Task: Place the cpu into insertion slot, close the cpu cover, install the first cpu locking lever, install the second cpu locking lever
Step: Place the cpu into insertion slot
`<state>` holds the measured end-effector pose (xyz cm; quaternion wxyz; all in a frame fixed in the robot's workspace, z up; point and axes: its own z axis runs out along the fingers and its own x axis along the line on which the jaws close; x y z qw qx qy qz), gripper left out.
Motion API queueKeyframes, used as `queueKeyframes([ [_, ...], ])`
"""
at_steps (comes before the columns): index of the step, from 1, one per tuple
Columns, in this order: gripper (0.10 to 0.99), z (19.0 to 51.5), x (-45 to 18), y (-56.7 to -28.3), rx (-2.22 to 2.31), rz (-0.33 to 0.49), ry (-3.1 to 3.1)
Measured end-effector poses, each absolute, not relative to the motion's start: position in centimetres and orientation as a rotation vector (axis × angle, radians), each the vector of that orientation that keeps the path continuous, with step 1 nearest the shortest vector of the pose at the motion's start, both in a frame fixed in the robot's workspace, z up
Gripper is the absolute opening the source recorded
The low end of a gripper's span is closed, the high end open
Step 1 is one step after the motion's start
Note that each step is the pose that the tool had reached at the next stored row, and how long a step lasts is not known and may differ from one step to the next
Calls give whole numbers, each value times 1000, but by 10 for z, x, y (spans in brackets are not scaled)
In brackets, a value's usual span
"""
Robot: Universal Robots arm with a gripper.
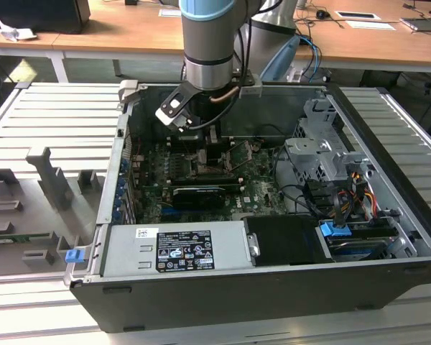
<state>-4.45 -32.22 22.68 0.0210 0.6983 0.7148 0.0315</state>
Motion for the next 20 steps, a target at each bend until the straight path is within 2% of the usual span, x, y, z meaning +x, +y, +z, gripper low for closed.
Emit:
queueKeyframes([
  [20,529,208,-44,-321,2205,94,2172],
])
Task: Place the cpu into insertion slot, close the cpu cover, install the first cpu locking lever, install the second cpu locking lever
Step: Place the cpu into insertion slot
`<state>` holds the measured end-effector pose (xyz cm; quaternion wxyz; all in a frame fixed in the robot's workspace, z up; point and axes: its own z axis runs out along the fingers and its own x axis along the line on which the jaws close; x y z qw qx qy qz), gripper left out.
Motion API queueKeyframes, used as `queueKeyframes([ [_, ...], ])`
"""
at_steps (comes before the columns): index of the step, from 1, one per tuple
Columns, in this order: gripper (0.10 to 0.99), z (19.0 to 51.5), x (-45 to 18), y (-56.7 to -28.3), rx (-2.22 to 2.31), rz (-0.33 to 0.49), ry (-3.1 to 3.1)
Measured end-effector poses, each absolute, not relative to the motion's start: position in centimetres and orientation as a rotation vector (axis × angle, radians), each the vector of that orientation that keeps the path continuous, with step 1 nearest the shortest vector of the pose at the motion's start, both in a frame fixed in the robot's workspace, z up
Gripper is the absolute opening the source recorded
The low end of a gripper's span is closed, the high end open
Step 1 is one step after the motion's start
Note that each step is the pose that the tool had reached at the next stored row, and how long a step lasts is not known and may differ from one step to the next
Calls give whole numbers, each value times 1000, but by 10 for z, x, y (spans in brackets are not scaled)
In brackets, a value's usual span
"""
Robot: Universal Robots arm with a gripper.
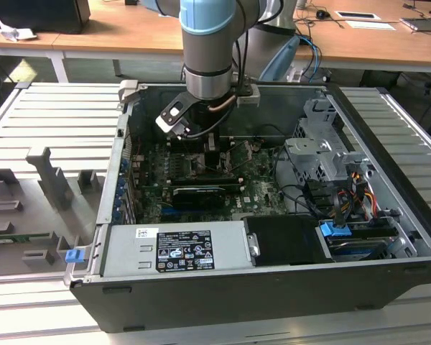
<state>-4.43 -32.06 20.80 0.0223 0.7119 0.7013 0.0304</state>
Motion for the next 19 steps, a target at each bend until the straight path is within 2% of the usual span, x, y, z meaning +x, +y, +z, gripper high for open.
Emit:
queueKeyframes([
  [19,529,201,-44,-317,2203,90,2171],
])
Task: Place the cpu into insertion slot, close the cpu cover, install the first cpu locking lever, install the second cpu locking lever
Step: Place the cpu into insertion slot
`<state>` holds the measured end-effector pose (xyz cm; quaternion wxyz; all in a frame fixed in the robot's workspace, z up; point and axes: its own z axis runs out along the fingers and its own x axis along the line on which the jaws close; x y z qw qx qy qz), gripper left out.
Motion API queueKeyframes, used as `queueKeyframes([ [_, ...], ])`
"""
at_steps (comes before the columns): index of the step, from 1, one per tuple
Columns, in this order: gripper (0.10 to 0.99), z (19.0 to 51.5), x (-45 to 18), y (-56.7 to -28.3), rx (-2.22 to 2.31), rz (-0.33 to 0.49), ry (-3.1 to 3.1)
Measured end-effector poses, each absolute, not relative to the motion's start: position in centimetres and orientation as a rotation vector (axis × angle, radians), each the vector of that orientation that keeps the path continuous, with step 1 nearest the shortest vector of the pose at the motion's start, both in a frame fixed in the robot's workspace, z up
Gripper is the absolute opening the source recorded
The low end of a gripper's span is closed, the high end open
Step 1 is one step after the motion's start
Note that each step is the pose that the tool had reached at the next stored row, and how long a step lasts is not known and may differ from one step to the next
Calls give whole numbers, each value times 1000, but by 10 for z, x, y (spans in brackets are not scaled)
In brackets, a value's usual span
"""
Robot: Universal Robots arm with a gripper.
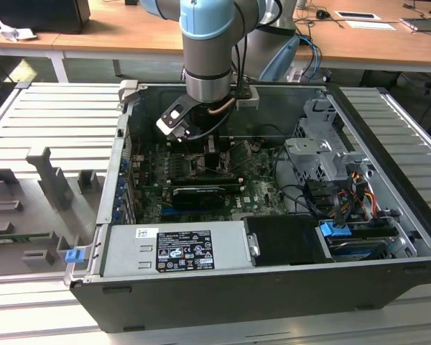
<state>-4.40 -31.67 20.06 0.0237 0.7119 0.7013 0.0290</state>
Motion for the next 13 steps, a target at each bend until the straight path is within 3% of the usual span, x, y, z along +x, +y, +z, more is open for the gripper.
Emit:
queueKeyframes([
  [13,529,199,-43,-317,2204,92,2171],
])
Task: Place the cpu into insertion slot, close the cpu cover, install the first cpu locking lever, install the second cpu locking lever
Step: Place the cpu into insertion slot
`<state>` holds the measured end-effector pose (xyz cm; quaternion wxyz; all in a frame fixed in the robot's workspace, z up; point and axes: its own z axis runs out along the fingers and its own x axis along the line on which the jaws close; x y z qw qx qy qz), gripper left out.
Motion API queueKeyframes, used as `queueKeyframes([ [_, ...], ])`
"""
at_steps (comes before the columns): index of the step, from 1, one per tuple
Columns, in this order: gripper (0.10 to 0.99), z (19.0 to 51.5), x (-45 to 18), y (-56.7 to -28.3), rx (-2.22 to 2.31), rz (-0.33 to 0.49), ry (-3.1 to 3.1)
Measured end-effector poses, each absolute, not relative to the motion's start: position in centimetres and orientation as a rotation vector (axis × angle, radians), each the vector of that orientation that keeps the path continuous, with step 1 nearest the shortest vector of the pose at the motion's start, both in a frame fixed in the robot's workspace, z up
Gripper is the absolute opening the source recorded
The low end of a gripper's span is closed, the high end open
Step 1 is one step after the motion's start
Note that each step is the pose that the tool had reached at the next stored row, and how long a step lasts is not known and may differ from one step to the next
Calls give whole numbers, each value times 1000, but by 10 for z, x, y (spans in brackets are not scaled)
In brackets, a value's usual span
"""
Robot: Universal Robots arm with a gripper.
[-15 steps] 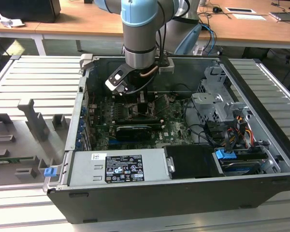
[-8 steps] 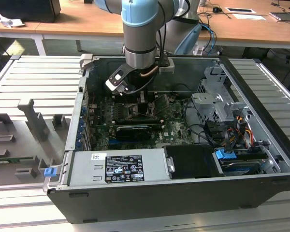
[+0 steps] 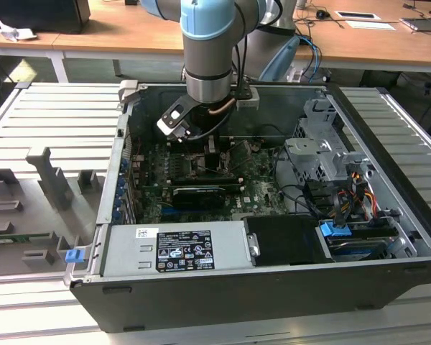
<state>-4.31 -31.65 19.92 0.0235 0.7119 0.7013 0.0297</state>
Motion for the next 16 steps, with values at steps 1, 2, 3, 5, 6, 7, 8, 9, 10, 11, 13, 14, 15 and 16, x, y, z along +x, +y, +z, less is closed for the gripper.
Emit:
queueKeyframes([
  [1,541,199,-43,-317,2203,91,2171],
  [2,604,199,-43,-317,2203,91,2171],
  [3,604,200,-43,-317,2203,90,2171],
  [5,604,201,-43,-317,2203,90,2171],
  [6,604,202,-43,-317,2203,90,2171],
  [7,604,204,-43,-317,2203,90,2171],
  [8,604,204,-43,-317,2204,90,2171],
  [9,604,205,-43,-317,2203,90,2171],
  [10,604,207,-43,-317,2203,90,2171],
  [11,588,208,-43,-317,2203,90,2171],
  [13,459,212,-43,-317,2204,89,2171],
  [14,396,213,-43,-317,2204,89,2171],
  [15,337,214,-43,-317,2204,89,2171],
  [16,337,214,-43,-317,2204,89,2171],
])
